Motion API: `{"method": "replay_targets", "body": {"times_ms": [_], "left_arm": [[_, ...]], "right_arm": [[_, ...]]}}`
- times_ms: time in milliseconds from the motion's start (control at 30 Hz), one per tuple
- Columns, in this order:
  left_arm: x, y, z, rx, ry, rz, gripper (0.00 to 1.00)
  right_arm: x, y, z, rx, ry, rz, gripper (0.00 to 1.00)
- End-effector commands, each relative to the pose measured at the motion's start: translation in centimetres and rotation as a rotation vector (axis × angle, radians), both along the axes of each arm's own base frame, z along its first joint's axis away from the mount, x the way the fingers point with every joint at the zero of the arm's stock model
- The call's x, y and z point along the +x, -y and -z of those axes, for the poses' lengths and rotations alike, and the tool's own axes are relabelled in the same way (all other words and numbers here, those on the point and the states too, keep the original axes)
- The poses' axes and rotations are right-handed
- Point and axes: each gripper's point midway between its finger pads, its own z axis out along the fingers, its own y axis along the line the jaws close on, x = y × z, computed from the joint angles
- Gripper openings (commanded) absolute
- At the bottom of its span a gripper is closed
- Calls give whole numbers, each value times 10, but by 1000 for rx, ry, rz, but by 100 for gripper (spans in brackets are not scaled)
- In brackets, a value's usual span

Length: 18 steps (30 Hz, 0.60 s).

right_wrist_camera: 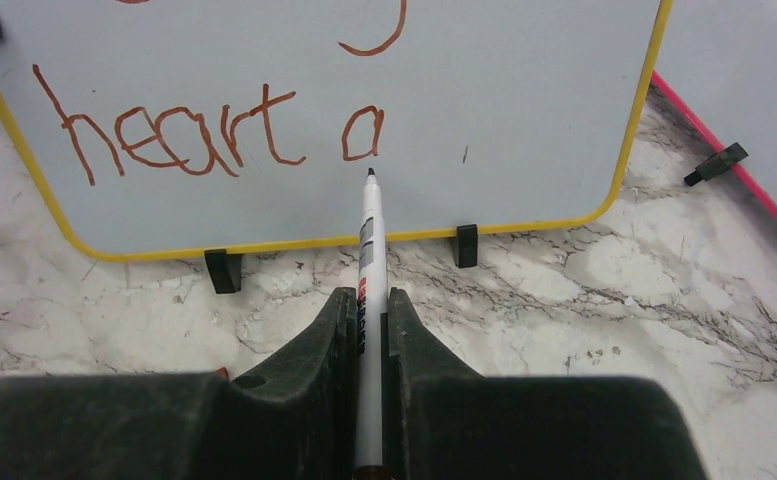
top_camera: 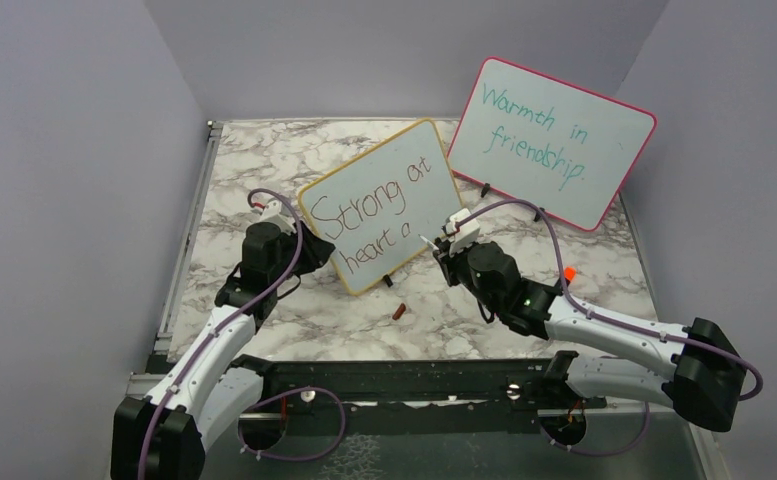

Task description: Write a sentence on the whiteboard

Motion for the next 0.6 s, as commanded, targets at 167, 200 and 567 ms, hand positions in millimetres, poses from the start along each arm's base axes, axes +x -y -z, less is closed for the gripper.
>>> {"method": "replay_targets", "body": {"times_ms": [167,200,567], "left_arm": [[23,-25,-18,66,94,-147,26],[25,-25,-20,71,99,-142,26],[21,-22,-18,70,111,-115,18]], "right_arm": [[3,-1,1,-6,7,-6,1],[2,-3,1,-7,8,-13,1],[7,-25,6,-20,9,-83,1]]}}
